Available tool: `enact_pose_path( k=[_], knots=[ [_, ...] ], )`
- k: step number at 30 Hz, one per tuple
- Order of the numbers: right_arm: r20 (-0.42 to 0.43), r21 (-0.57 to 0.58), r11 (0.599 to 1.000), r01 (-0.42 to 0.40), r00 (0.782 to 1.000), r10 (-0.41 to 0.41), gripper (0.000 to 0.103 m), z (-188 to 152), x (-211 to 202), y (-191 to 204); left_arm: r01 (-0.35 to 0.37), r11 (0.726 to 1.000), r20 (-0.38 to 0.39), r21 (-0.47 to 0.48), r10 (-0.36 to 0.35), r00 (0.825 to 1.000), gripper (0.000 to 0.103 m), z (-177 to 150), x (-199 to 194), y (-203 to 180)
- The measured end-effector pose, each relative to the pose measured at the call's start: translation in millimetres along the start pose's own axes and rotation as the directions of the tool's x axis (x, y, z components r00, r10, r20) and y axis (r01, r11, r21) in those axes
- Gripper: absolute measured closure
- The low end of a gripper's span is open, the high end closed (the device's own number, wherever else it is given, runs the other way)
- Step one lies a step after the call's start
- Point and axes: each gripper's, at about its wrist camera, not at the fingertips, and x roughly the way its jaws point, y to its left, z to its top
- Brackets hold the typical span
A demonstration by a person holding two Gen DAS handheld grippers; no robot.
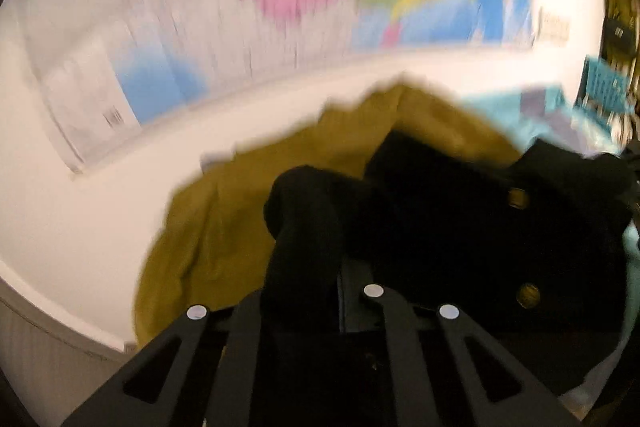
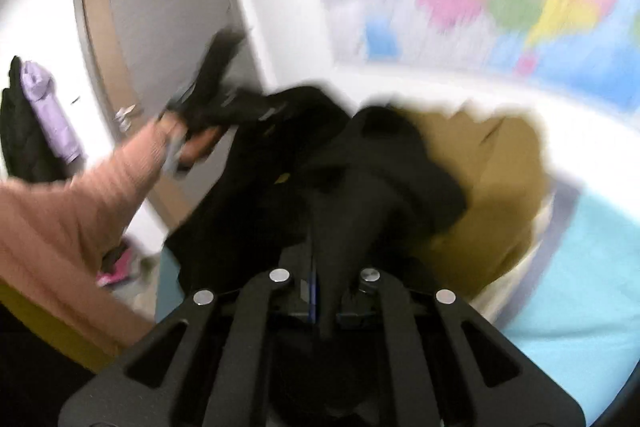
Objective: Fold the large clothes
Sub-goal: 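Lift the black coat off the stack with both grippers, then swing the black coat over the bed and lower it with both grippers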
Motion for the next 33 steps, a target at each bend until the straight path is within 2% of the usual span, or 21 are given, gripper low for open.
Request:
enact_pose_path(
  k=[2, 3, 4, 7, 10, 13, 20, 25, 28, 30, 33],
  knots=[
    [0.082, -0.015, 0.998, 0.064, 0.995, -0.062, 0.098, 21, -33, 3, 0.001, 1.0, 0.107, -0.022, 0.001, 0.994, 0.096, 8, -38, -13],
    [0.114, -0.02, 0.996, 0.087, 0.99, -0.084, 0.098, 29, -48, 4, 0.005, 0.999, 0.167, -0.034, 0.001, 0.986, 0.096, 14, -58, -19],
    [0.149, -0.023, 0.994, 0.11, 0.983, -0.105, 0.098, 36, -65, 4, 0.011, 0.999, 0.229, -0.039, -0.002, 0.973, 0.096, 22, -82, -27],
    [0.246, -0.062, 0.979, 0.193, 0.954, -0.173, 0.098, 56, -121, 15, 0.015, 0.999, 0.352, -0.05, 0.004, 0.936, 0.096, 43, -136, -56],
    [0.324, -0.089, 0.948, 0.307, 0.909, -0.263, 0.099, 70, -178, 31, 0.055, 0.997, 0.455, -0.049, -0.027, 0.89, 0.096, 60, -173, -85],
    [0.405, -0.104, 0.897, 0.43, 0.842, -0.356, 0.099, 77, -243, 51, 0.132, 0.99, 0.514, -0.055, -0.085, 0.854, 0.098, 77, -193, -112],
    [0.484, -0.098, 0.759, 0.644, 0.697, -0.528, 0.099, 74, -347, 93, 0.303, 0.953, 0.576, 0.016, -0.257, 0.776, 0.098, 107, -211, -177],
    [0.508, -0.082, 0.688, 0.721, 0.624, -0.594, 0.099, 59, -412, 119, 0.38, 0.922, 0.621, 0.074, -0.341, 0.706, 0.098, 111, -231, -224],
    [0.526, -0.072, 0.673, 0.736, 0.601, -0.602, 0.099, 50, -441, 124, 0.417, 0.904, 0.64, 0.094, -0.375, 0.67, 0.098, 109, -246, -248],
    [0.54, -0.059, 0.669, 0.741, 0.587, -0.603, 0.099, 41, -458, 117, 0.403, 0.908, 0.654, 0.112, -0.373, 0.658, 0.098, 109, -252, -263],
    [0.508, -0.029, 0.697, 0.717, 0.611, -0.607, 0.099, 34, -463, 76, 0.365, 0.923, 0.633, 0.124, -0.357, 0.687, 0.098, 118, -240, -289]
  ],
)
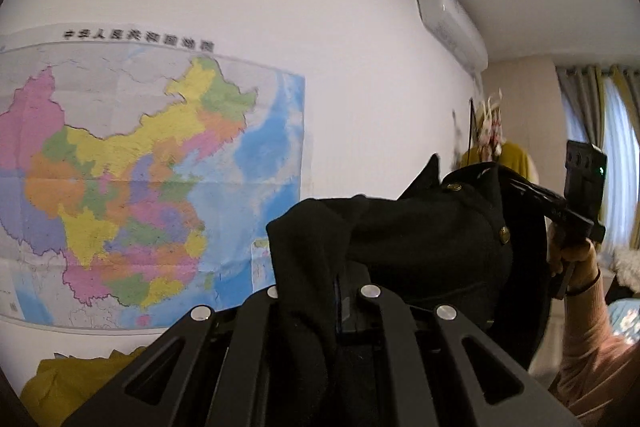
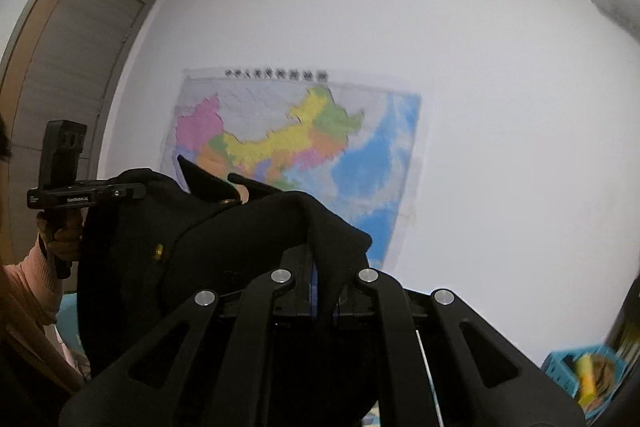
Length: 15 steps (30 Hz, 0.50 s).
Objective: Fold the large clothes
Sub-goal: 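Swing the black coat over the bed and lower it with both grippers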
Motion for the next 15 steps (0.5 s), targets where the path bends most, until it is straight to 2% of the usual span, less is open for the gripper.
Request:
enact_pose_path(
  k=[3, 4, 6, 7, 8, 9, 10, 11, 12, 13, 14, 15],
  knots=[
    [-0.114, 0.085, 0.996, -0.026, 0.993, 0.036, 0.098, -46, 57, -41, -0.05, 0.999, -0.073, -0.009, 0.049, 0.996, 0.098, -18, 48, 7],
    [-0.15, 0.096, 0.995, -0.036, 0.987, 0.05, 0.098, -64, 78, -50, -0.094, 0.996, -0.115, -0.004, 0.093, 0.989, 0.098, -32, 72, 13],
    [-0.249, 0.152, 0.988, -0.039, 0.966, 0.076, 0.098, -113, 129, -72, -0.126, 0.992, -0.186, -0.013, 0.121, 0.975, 0.098, -62, 110, 27],
    [-0.282, 0.187, 0.98, -0.067, 0.952, 0.119, 0.098, -132, 147, -78, -0.179, 0.984, -0.238, -0.018, 0.17, 0.956, 0.098, -89, 138, 37],
    [-0.345, 0.193, 0.981, -0.037, 0.933, 0.103, 0.098, -162, 175, -85, -0.203, 0.979, -0.284, -0.024, 0.188, 0.94, 0.098, -112, 157, 44],
    [-0.419, 0.212, 0.977, -0.007, 0.903, 0.097, 0.098, -197, 204, -90, -0.204, 0.979, -0.342, -0.022, 0.185, 0.921, 0.098, -140, 179, 52],
    [-0.465, 0.225, 0.974, -0.006, 0.878, 0.113, 0.098, -221, 222, -90, -0.255, 0.967, -0.427, 0.011, 0.235, 0.873, 0.098, -177, 207, 59],
    [-0.555, 0.246, 0.969, 0.005, 0.821, 0.137, 0.098, -260, 248, -91, -0.266, 0.964, -0.514, 0.009, 0.232, 0.826, 0.098, -209, 229, 67],
    [-0.633, 0.29, 0.957, 0.03, 0.755, 0.169, 0.098, -297, 270, -92, -0.268, 0.963, -0.612, 0.017, 0.222, 0.759, 0.098, -248, 253, 75],
    [-0.677, 0.308, 0.951, 0.034, 0.71, 0.194, 0.098, -321, 281, -91, -0.285, 0.958, -0.654, 0.039, 0.24, 0.717, 0.098, -270, 264, 78],
    [-0.736, 0.276, 0.96, 0.049, 0.653, 0.178, 0.098, -352, 295, -85, -0.272, 0.961, -0.699, 0.059, 0.234, 0.676, 0.098, -296, 275, 80],
    [-0.773, 0.246, 0.967, 0.07, 0.616, 0.152, 0.097, -374, 303, -82, -0.264, 0.962, -0.717, 0.073, 0.235, 0.656, 0.098, -306, 280, 81]
  ],
)
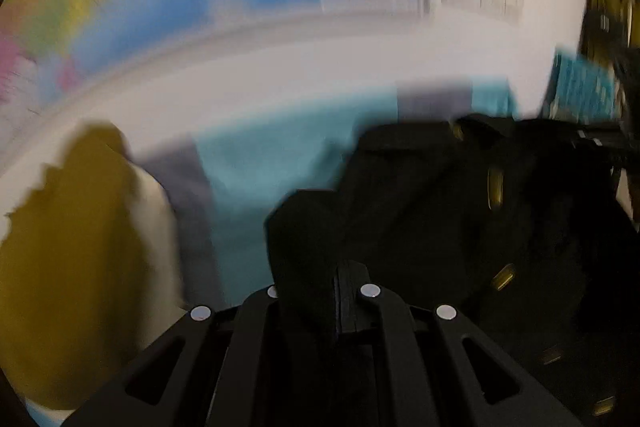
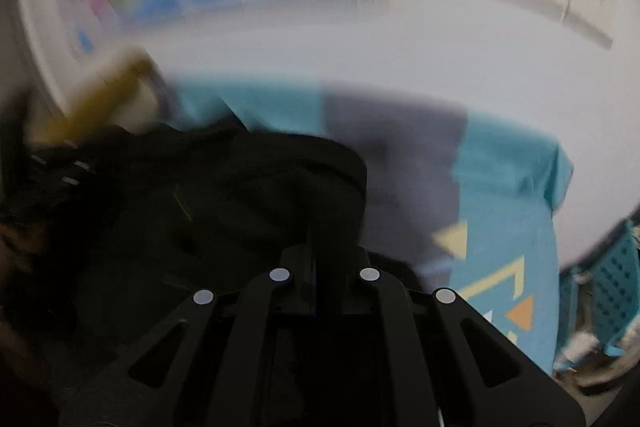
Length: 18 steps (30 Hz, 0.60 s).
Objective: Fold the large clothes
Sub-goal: 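Swing the black coat over the bed and lower it with both grippers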
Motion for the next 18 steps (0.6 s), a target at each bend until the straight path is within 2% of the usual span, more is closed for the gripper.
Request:
enact_pose_path(
  k=[1, 3, 4, 5, 6, 7, 8, 10, 12, 13, 15, 16, 18],
  knots=[
    [-0.036, 0.018, 1.0, -0.013, 0.999, 0.014, 0.091, -7, 12, -3, -0.009, 1.0, -0.017, 0.03, 0.01, 1.0, 0.097, -4, 7, -3],
    [-0.045, 0.044, 0.998, -0.048, 0.998, 0.05, 0.084, -9, 13, -9, 0.037, 0.998, -0.026, 0.053, -0.036, 0.999, 0.091, -1, 0, -1],
    [-0.032, 0.046, 0.997, -0.058, 0.998, 0.06, 0.072, -7, 10, -11, 0.057, 0.997, -0.018, 0.051, -0.056, 0.998, 0.088, 4, -7, 3],
    [-0.01, 0.054, 0.996, -0.069, 0.997, 0.07, 0.063, -6, 2, -16, 0.082, 0.996, -0.003, 0.046, -0.082, 0.997, 0.078, 9, -15, 7],
    [0.013, 0.076, 0.993, -0.086, 0.996, 0.086, 0.048, -3, -6, -23, 0.114, 0.992, 0.017, 0.044, -0.115, 0.993, 0.073, 14, -25, 12],
    [0.029, 0.098, 0.99, -0.105, 0.994, 0.103, 0.039, 2, -11, -28, 0.142, 0.989, 0.043, 0.049, -0.144, 0.989, 0.058, 21, -36, 17],
    [0.047, 0.138, 0.981, -0.137, 0.99, 0.131, 0.037, 7, -13, -37, 0.152, 0.987, 0.063, 0.059, -0.156, 0.986, 0.046, 26, -43, 19],
    [0.055, 0.185, 0.968, -0.172, 0.985, 0.164, 0.035, 18, -7, -44, 0.146, 0.986, 0.101, 0.08, -0.153, 0.983, 0.044, 40, -48, 18],
    [0.041, 0.216, 0.959, -0.182, 0.983, 0.177, 0.035, 28, -1, -48, 0.146, 0.985, 0.086, 0.092, -0.154, 0.984, 0.042, 51, -39, 15],
    [0.035, 0.247, 0.951, -0.187, 0.982, 0.184, 0.034, 33, 8, -52, 0.143, 0.987, 0.071, 0.07, -0.148, 0.986, 0.041, 57, -29, 16],
    [0.039, 0.317, 0.915, -0.251, 0.967, 0.251, 0.033, 40, 18, -59, 0.176, 0.983, 0.01, 0.046, -0.176, 0.984, 0.04, 72, -5, 14],
    [0.022, 0.368, 0.879, -0.303, 0.948, 0.317, 0.033, 43, 30, -62, 0.193, 0.979, -0.037, 0.059, -0.191, 0.981, 0.035, 75, 11, 13],
    [-0.018, 0.412, 0.844, -0.344, 0.923, 0.385, 0.035, 43, 47, -63, 0.17, 0.984, -0.106, 0.058, -0.163, 0.981, 0.034, 77, 38, 12]
  ],
)
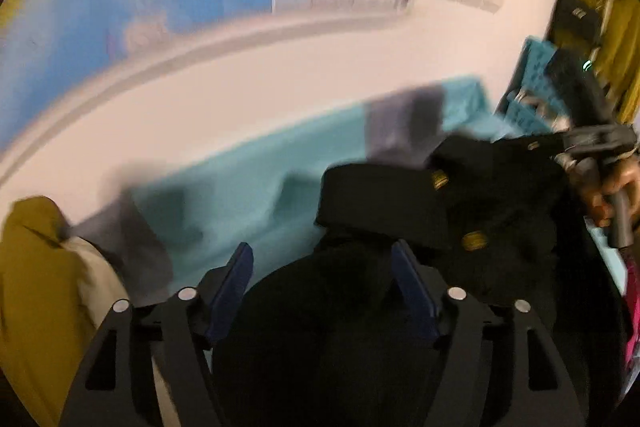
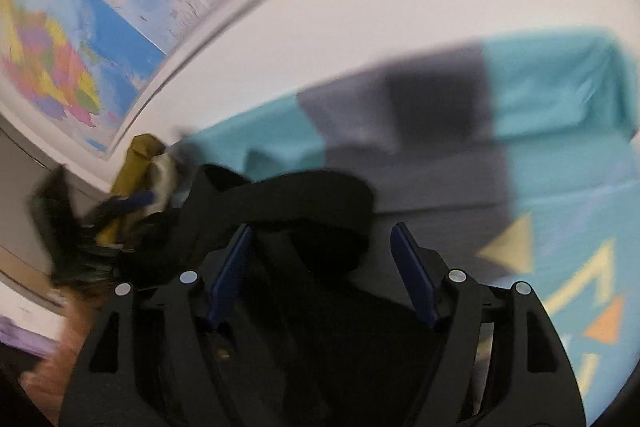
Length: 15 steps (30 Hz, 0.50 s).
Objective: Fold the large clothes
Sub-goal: 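Swing the black coat over the bed and lower it with both grippers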
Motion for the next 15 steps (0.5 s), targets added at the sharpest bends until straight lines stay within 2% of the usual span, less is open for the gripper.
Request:
enact_pose_path(
  k=[1, 2, 3, 4, 5, 6, 7, 8, 9, 10, 11, 13, 14, 15],
  knots=[
    [-0.046, 0.013, 1.0, -0.015, 0.999, 0.016, 0.049, 0, 11, -2, -0.017, 1.0, -0.063, -0.01, 0.017, 0.998, 0.034, 0, 16, 2],
    [-0.076, 0.003, 1.0, -0.029, 0.997, 0.029, 0.057, -2, 18, 0, 0.017, 1.0, -0.111, -0.022, -0.019, 0.994, 0.034, -2, 28, 4],
    [-0.076, -0.029, 1.0, -0.007, 0.997, 0.004, 0.072, -3, 20, 4, 0.08, 0.996, -0.178, -0.042, -0.086, 0.98, 0.035, -5, 42, 6],
    [-0.054, -0.096, 0.995, 0.006, 0.998, -0.011, 0.087, -4, 17, 11, 0.087, 0.995, -0.202, -0.048, -0.095, 0.975, 0.047, -8, 47, 6],
    [-0.03, -0.139, 0.99, 0.01, 0.999, -0.014, 0.087, -2, 13, 18, 0.082, 0.996, -0.201, -0.042, -0.089, 0.976, 0.065, -9, 50, 5],
    [0.013, -0.182, 0.983, 0.016, 1.0, -0.014, 0.089, 1, 5, 27, 0.086, 0.996, -0.169, -0.026, -0.09, 0.982, 0.076, -8, 46, 2],
    [0.076, -0.238, 0.971, 0.032, 0.997, -0.015, 0.091, 5, -7, 42, 0.068, 0.997, -0.144, -0.025, -0.071, 0.987, 0.093, -6, 43, 1],
    [0.141, -0.305, 0.951, 0.056, 0.99, -0.013, 0.091, 8, -18, 57, 0.059, 0.998, -0.104, -0.025, -0.062, 0.993, 0.097, -1, 35, 0],
    [0.182, -0.36, 0.93, 0.077, 0.983, -0.011, 0.091, 9, -24, 67, 0.031, 0.999, -0.025, -0.026, -0.032, 0.999, 0.098, 6, 20, -1],
    [0.237, -0.422, 0.9, 0.112, 0.972, -0.01, 0.091, 12, -32, 81, 0.004, 1.0, 0.03, -0.025, -0.003, 1.0, 0.099, 11, 11, -2],
    [0.26, -0.434, 0.89, 0.141, 0.965, -0.026, 0.091, 16, -31, 84, -0.028, 0.999, 0.085, -0.02, 0.03, 0.996, 0.1, 15, 1, -3],
    [0.274, -0.432, 0.883, 0.185, 0.959, -0.066, 0.087, 23, -20, 79, -0.082, 0.996, 0.114, -0.029, 0.085, 0.99, 0.099, 19, -2, -3],
    [0.239, -0.396, 0.899, 0.187, 0.966, -0.096, 0.085, 27, -5, 65, -0.091, 0.995, 0.092, -0.032, 0.093, 0.991, 0.099, 18, 6, -2],
    [0.206, -0.368, 0.9, 0.234, 0.964, -0.167, 0.081, 29, 11, 54, -0.111, 0.994, 0.063, -0.023, 0.112, 0.992, 0.099, 16, 16, -2]
  ],
)
